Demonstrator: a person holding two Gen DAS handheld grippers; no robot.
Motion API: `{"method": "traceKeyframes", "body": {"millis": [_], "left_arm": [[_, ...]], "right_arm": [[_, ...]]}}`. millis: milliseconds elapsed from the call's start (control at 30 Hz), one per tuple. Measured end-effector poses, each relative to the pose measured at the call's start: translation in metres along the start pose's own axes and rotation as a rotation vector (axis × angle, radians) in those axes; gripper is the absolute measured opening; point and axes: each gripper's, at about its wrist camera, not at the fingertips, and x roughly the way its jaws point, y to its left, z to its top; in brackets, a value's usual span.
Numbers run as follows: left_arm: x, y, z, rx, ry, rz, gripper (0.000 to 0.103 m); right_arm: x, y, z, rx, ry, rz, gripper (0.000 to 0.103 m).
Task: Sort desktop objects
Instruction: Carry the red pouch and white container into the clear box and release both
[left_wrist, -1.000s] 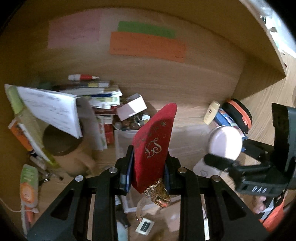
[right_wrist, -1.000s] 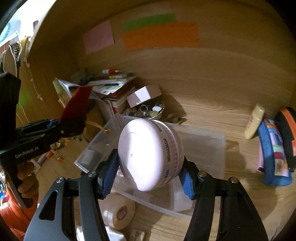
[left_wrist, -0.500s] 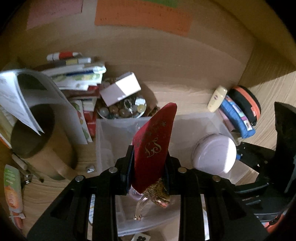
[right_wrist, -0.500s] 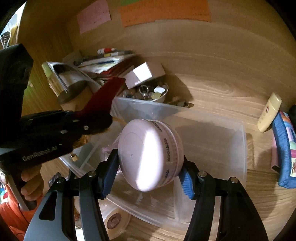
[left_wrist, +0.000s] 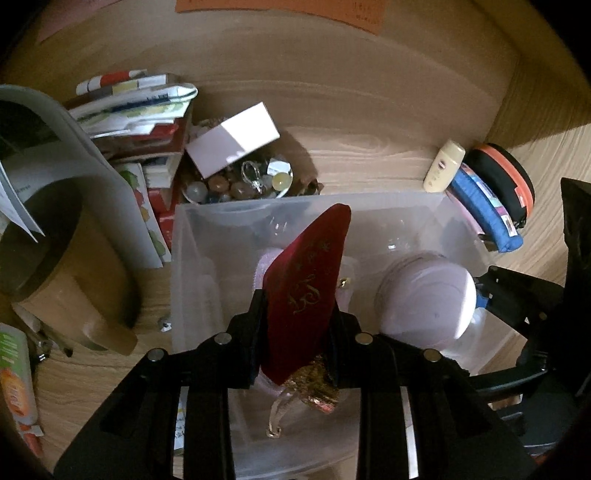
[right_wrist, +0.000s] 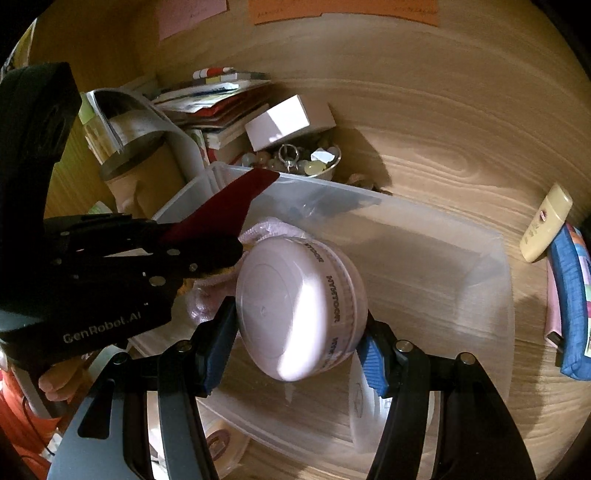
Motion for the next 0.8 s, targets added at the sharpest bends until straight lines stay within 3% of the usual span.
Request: {"method": "traceKeyframes", "body": {"millis": [433,567,800], "left_arm": [[-0.005,-0.007,-0.002,0.024,-0.012,-0.003,0.047],[-0.01,-0.008,-0.001,0.028,-0.026,-0.003,0.051],[-0.027,-0.006,0.001,0.006,-0.057,-0.008,0.077]], "right_arm": [[-0.005,0.009,0.001,-0.034,-0.019,-0.036,0.057],[-0.011,0.011,0.002,-0.038,-0.029,-0.038,0.062],[-0.027,0.015,0.001,-0.051,-0.047,-0.05,0.07]]}}
